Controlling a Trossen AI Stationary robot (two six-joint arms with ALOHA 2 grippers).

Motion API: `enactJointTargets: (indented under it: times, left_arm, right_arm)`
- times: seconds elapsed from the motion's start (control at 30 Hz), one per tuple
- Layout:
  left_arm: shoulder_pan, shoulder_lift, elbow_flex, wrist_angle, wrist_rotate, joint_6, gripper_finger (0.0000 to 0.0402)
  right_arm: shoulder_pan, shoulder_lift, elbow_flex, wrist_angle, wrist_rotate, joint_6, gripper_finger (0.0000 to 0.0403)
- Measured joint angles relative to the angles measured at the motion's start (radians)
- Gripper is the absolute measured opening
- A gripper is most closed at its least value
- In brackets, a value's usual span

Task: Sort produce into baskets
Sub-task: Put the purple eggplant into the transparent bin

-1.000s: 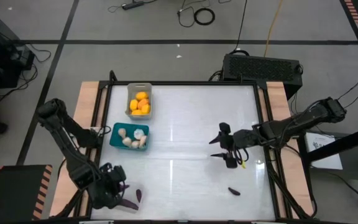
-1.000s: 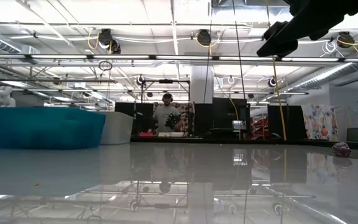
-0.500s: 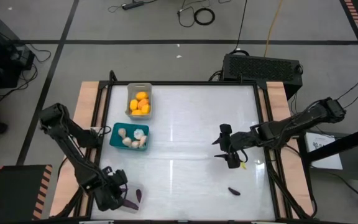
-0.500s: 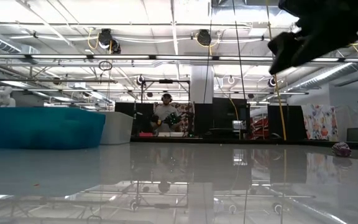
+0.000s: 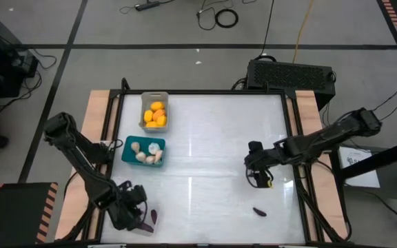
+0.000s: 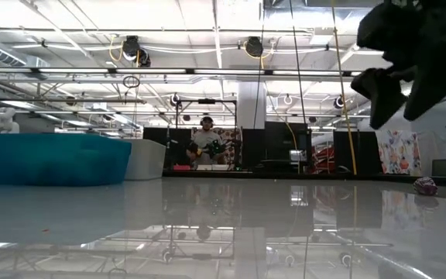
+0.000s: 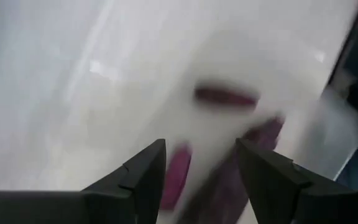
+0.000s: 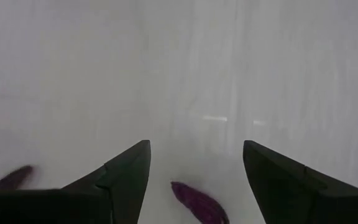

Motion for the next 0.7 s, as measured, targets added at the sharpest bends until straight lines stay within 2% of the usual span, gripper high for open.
enactJointTargets:
  times: [0.13,0.27,0.5,0.7]
  left_arm:
    - [0.045,-0.010,0.025,0.059,-0.152,0.190,0.0201]
    - [0.097,-0.010,0.028,0.133,-0.257,0.393,0.0201]
    - [0.230,-0.011,0.028,0.160,-0.285,0.639,0.0201]
    - [0.343,-0.011,0.028,0.245,-0.287,0.843,0.0201]
  right_arm:
    - [0.023,0.043,0.000,-0.036,-0.001,0.005,0.0248]
    - [0.053,0.098,0.000,-0.085,-0.001,-0.034,0.0248]
    - [0.072,0.178,0.000,-0.062,-0.045,-0.114,0.0248]
    - [0.072,0.254,0.000,-0.063,-0.012,-0.125,0.0248]
